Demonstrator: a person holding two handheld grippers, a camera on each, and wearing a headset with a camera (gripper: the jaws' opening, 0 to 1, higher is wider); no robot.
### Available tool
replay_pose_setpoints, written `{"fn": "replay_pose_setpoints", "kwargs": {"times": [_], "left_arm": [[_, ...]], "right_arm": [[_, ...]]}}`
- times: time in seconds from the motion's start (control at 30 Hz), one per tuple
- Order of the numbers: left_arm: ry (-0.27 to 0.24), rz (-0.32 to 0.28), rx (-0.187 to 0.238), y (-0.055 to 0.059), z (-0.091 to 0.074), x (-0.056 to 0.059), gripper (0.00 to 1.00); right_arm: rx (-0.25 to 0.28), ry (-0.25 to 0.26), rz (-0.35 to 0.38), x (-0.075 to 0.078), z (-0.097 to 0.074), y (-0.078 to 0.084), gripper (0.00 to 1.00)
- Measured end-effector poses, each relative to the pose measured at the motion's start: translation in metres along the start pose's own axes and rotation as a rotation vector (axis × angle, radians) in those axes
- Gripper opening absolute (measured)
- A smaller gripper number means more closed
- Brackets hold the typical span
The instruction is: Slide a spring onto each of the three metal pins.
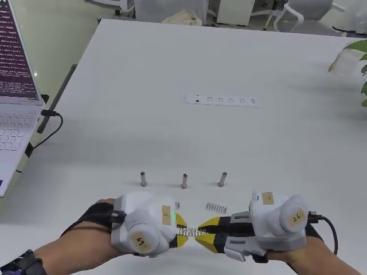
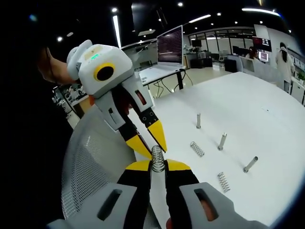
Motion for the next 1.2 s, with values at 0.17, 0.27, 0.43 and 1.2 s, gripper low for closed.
{"fn": "replay_pose_setpoints", "kwargs": {"times": [0.17,0.27,0.43,1.2], "left_arm": [[-0.008,-0.016,0.008,-0.001,0.005,-0.001,0.02],[-0.012,-0.032,0.020,-0.004,0.007,-0.002,0.02],[-0.012,-0.055,0.035,-0.006,0.011,-0.003,0.02],[0.019,-0.076,0.089,-0.014,0.016,0.002,0.02]], "right_arm": [[-0.032,0.009,-0.034,0.000,-0.003,-0.008,0.08],[-0.075,0.011,-0.064,0.002,-0.006,-0.013,0.08],[-0.149,0.007,-0.112,0.003,-0.009,-0.020,0.09],[-0.459,-0.110,-0.348,0.005,-0.002,-0.032,0.10]]}}
Point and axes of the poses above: the centre of the closed fingertips' face, and the gripper's own axes: z roughly forward along the fingers, x roughly to its right, y roughly out of its underside, the point moved 10 cm from there along -z, roughly backward along the fingers, and after that the axes turned 14 degrees about -y, right-handed, at the moved point
